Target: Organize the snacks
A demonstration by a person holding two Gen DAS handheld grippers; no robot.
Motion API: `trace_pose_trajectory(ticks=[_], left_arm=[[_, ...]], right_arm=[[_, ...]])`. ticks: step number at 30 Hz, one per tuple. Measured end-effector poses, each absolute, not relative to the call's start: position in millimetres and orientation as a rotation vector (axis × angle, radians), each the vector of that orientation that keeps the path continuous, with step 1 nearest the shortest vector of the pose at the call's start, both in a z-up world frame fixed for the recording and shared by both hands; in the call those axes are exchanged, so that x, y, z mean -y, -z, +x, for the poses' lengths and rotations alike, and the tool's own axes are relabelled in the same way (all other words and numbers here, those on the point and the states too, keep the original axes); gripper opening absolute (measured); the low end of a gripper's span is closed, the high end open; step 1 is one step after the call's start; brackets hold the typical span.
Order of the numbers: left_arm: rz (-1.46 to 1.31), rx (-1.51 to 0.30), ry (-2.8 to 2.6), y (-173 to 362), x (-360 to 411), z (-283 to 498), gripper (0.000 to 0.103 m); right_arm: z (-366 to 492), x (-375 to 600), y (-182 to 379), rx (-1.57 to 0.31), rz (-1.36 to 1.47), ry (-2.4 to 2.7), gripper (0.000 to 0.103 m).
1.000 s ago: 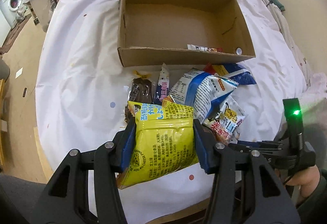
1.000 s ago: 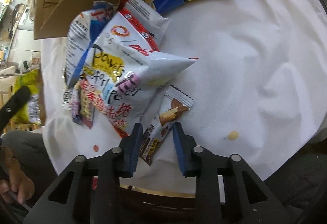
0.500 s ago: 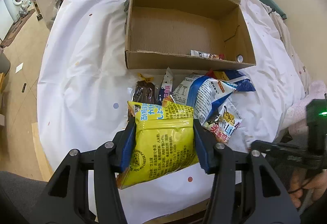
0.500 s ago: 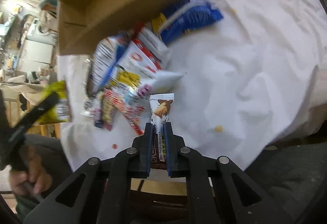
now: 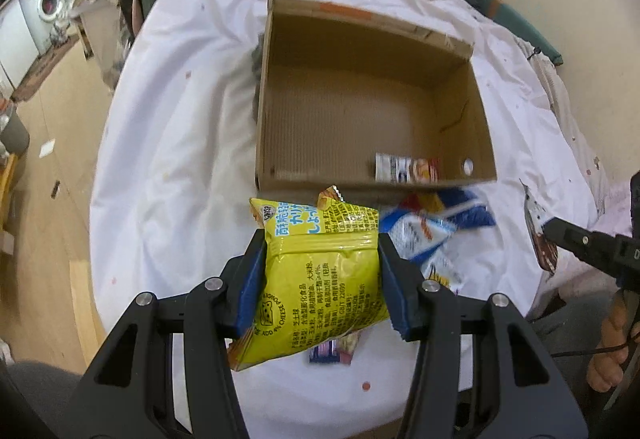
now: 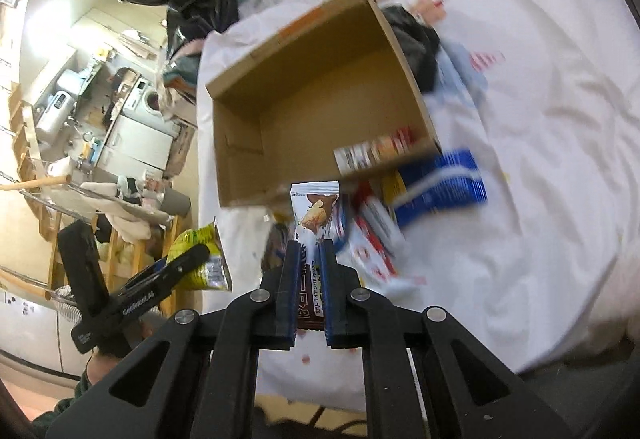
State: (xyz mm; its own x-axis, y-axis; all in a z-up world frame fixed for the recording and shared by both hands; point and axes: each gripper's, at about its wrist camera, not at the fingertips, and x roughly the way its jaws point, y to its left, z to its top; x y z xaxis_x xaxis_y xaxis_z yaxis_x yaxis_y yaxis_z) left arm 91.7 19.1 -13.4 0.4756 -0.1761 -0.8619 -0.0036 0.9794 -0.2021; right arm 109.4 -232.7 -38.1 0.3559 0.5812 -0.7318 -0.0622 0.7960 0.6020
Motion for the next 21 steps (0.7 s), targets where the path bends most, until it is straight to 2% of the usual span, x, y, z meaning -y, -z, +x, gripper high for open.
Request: trace_pose_trajectory(ticks=[6,13,19,21], left_arm=[[-0.147,-1.024,0.099,-5.3,-15.9,127.1,0.048],[-0.109,-0.977,0.097,-9.7,-9.2,177.6,0.049],[-0.106,-0.962,0.13,5.6,-1.9,199.1,0.049],[-0.103,-0.966,0.143,12.6,-2.5,196.4,0.049]], right_arm=[[151.5,217.8,18.4,-1.07,0.483,-0.464,0.009],[201.2,205.1,20.5,-0.988,0.469,-0.474,0.008],[219.4,209.1,54.0,-1.037,0.512,-0.472,0.008],[216.7,212.6,64.6,-1.099,0.503,-0.47,0.012]])
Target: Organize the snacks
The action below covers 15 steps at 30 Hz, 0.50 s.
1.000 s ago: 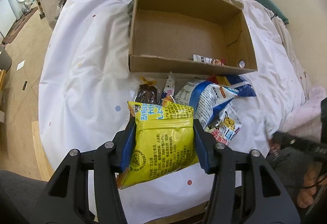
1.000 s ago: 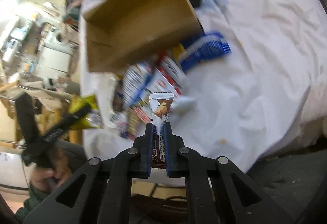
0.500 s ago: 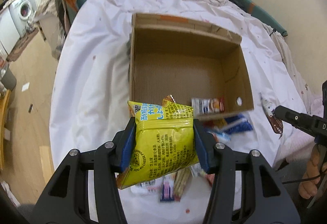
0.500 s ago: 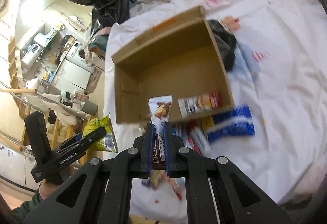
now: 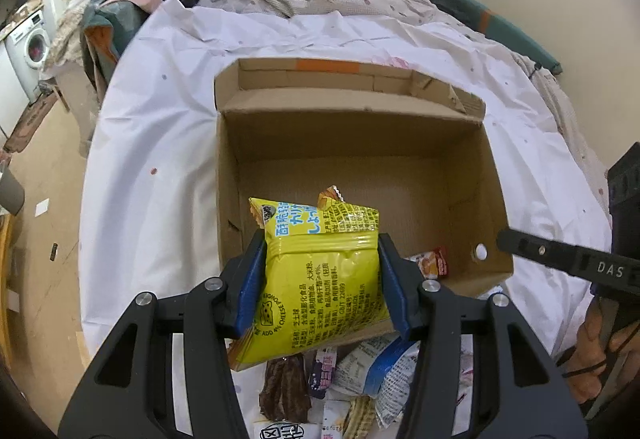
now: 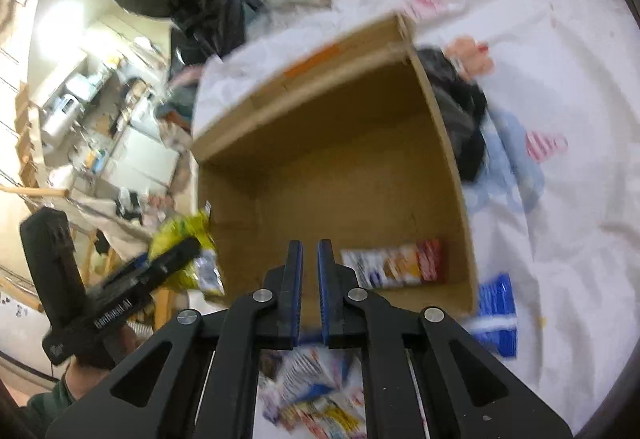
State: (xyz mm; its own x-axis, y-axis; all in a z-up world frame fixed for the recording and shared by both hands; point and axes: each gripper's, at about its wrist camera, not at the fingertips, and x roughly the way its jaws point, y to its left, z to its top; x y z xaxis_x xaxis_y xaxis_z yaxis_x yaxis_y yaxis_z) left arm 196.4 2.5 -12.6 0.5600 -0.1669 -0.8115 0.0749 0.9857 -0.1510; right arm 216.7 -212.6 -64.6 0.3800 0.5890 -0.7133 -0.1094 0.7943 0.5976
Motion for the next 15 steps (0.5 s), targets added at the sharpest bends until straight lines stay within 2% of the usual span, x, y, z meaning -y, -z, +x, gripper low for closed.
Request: trace_pose_trajectory(ticks=[3,4,6,7,8,12,15], left_arm=[[-0.102,-0.995,0.133,21.9,-5.0,195.8,0.049],[-0.125,-1.008,0.131,23.7,-7.1,196.7,0.049],[-0.16,-1.015,0.137,23.8,-10.7,197.2,0.049],[-0.169,-1.014,0.134,23.4,-12.2,196.6,0.049],[-0.172,-1.013,0.128,23.1,-13.8,195.9,0.049],[-0.191,-1.02,0.119,23.3,-19.2,194.4,0.049],[-0.211,-1.027,0.113,23.4,-23.3,193.5,0.049]], right_arm=[[206.2,219.5,68.1,-1.142,0.462,-0.429,0.014],[202.7,222.4,68.0,-1.147,0.462,-0.424,0.019],[194.8,231.4,69.9,-1.173,0.467,-0.391,0.042],[191.7,234.9,72.4,-1.185,0.475,-0.381,0.062],[187.1,238.6,75.7,-1.201,0.484,-0.371,0.064],[182.0,229.1,101.9,-1.318,0.409,-0.324,0.062],[180.1,208.7,126.3,-1.414,0.274,-0.316,0.048]])
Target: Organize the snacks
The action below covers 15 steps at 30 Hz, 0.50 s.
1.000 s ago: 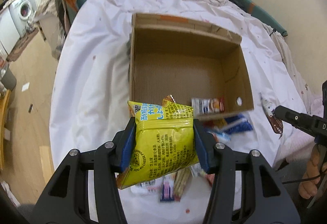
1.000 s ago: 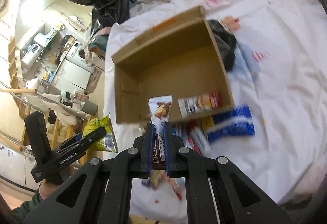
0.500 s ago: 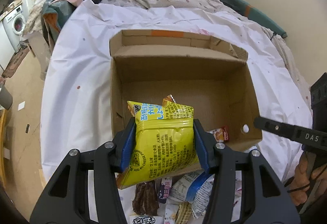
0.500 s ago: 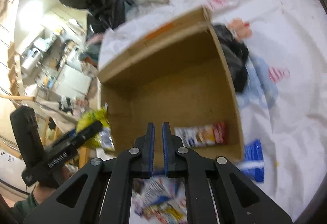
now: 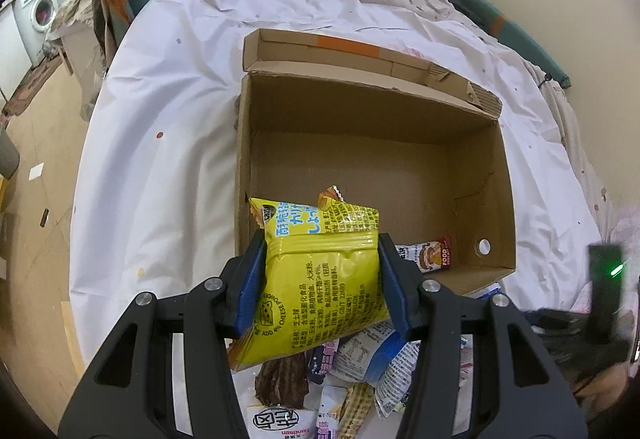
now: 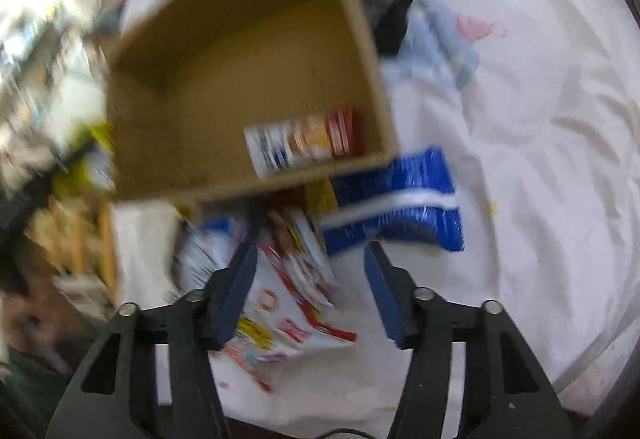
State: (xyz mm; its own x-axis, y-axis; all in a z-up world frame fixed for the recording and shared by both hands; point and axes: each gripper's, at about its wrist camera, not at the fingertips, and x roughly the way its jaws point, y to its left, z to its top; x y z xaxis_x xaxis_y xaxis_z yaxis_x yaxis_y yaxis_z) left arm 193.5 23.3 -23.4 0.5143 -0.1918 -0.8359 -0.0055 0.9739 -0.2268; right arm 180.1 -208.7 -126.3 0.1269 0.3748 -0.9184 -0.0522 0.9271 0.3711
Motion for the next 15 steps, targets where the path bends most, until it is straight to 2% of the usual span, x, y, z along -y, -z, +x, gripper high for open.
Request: trace_pose_trajectory(ticks=[1,3,5,11,15], left_arm=[[-0.214,-1.026,0.111,23.2,-24.2,192.9,0.049],[-0.216,-1.021,0.108,22.0,-25.9,192.0,0.049],[-0.209,-1.019,0.103,22.0,-26.9,191.0,0.049],[-0.201,-1.028,0.096,25.4,-26.8,190.8,0.049],[-0.192,-1.025,0.098,24.8,-25.5,190.2,0.049]], right_arm=[[179.5,204.6,132.6,-1.435,0.239,-0.308,0.042],[178.7,194.0,143.3,-1.473,0.201,-0.33,0.039],[179.0,185.4,151.9,-1.5,0.18,-0.357,0.031],[180.2,188.6,167.1,-1.548,0.269,-0.391,0.019],[173.6,197.6,153.7,-1.502,0.278,-0.412,0.018]])
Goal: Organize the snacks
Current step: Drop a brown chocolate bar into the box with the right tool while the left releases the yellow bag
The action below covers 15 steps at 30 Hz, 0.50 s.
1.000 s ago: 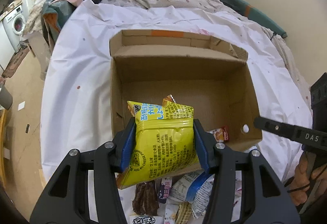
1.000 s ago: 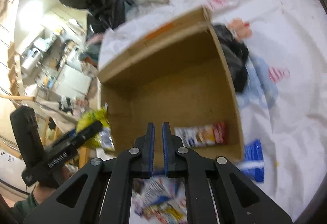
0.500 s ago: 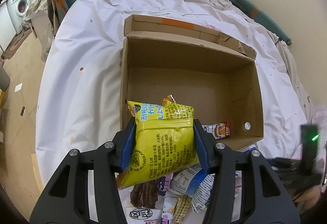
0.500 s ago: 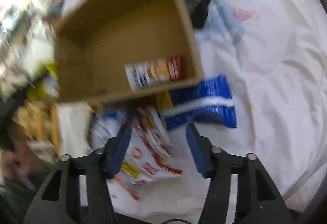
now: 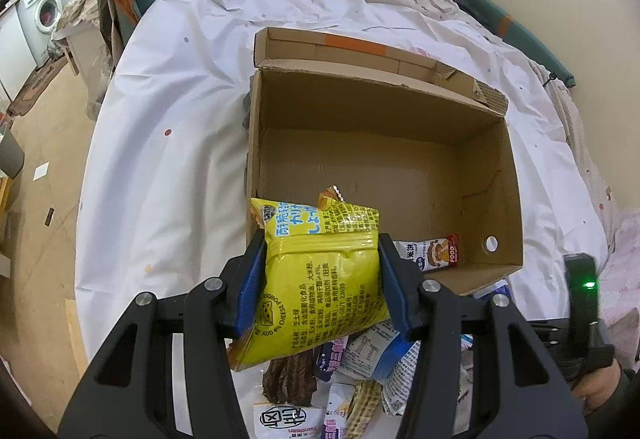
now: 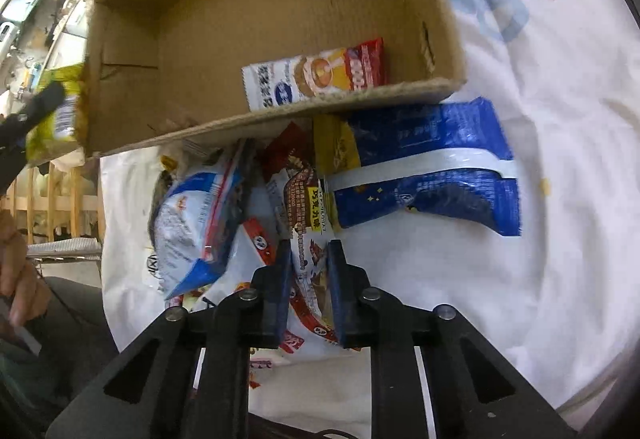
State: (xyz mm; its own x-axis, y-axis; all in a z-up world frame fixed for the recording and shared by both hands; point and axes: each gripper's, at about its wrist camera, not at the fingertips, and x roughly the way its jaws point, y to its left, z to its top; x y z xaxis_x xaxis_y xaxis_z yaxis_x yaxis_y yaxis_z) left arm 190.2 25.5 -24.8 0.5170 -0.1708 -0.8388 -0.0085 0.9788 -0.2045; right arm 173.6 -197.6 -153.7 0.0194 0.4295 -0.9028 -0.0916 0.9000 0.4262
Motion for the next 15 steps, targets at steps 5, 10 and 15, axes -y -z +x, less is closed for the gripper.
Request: trace_pose_trajectory(ticks=[5,10,15], left_arm=[[-0.195,-1.026,0.1,25.4,-25.1,190.0,0.049],[-0.176,-1.032,0.101,28.1,-19.3,193.1,0.049],[-0.162,-1.026,0.106,32.3,-12.8,197.0,0.049]], right_arm=[[157.4,211.2,122.5,-1.444,0.344,-0.48,0.018],[159.6,218.3,78.9,-1.262,0.409,-0.578,0.018],[189.6,223.7,58.4,-1.107,0.466,-0.523,0.018]])
